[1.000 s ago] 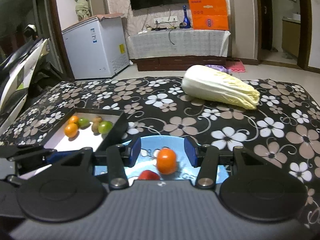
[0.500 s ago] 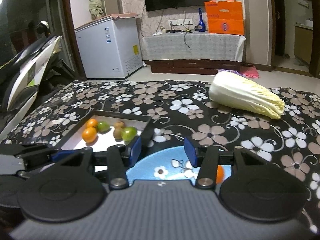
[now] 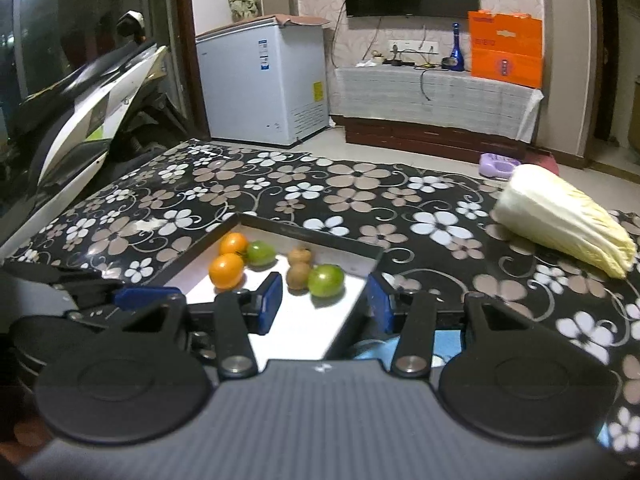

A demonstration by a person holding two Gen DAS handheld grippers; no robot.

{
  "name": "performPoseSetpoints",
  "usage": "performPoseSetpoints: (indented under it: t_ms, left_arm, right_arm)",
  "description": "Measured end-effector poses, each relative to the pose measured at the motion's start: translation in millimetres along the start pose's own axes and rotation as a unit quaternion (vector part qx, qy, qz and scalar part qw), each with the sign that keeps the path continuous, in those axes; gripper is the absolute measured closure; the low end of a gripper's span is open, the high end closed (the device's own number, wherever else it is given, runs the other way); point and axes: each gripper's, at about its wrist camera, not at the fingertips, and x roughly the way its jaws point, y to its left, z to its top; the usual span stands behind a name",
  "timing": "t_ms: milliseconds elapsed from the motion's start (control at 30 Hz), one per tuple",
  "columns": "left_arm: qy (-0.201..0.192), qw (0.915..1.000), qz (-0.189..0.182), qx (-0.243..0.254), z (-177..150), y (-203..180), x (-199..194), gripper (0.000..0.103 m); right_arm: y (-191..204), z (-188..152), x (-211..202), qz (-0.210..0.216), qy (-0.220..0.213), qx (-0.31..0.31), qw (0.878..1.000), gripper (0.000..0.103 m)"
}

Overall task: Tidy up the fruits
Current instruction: 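Move both open tools back over the white fruit tray, then grasp an orange fruit with the left tool while the right tool grasps a green lime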

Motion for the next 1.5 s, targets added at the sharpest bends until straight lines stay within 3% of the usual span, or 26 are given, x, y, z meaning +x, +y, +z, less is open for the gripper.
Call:
performPoseSetpoints:
  t_ms: [467, 667, 933, 1000, 1067, 1200, 1500]
  left_arm:
    - [0.033, 0.999, 0.031, 0.003, 18.5, 17.8, 53.8, 0.036]
    - [0.028, 0.9986, 0.036, 0.028, 23.3, 13.1, 66.3, 0.037]
    - [0.009, 0.9976, 0.041, 0.056, 24.4, 6.7, 72.7, 0.039]
    - [0.005, 0.9971, 0.04, 0.064, 23.5, 4.5, 71.4, 0.045]
    - [0.003, 0.9971, 0.033, 0.069, 22.9, 3.3, 70.2, 0.064]
    - [-0.002, 0.9965, 0.032, 0.078, 20.4, 2.4, 68.5, 0.067]
    - [0.02, 0.9993, -0.014, 0.029, 14.8, 17.4, 50.9, 0.067]
  right_arm:
    - [-0.5, 15.5, 58.3, 0.012, 0.07, -0.027, 0.997, 0.055]
    - [-4.6, 23.4, 78.4, 0.03, 0.112, -0.037, 0.993, 0.057]
    - [1.4, 32.1, 89.9, 0.009, 0.14, -0.075, 0.987, 0.058]
    - [2.1, 32.3, 93.0, 0.009, 0.147, -0.074, 0.986, 0.058]
    - [2.0, 32.0, 94.9, 0.015, 0.153, -0.068, 0.986, 0.058]
    - [3.7, 30.2, 99.4, 0.023, 0.158, -0.06, 0.985, 0.056]
    - [4.5, 30.5, 94.4, 0.022, 0.157, -0.081, 0.984, 0.059]
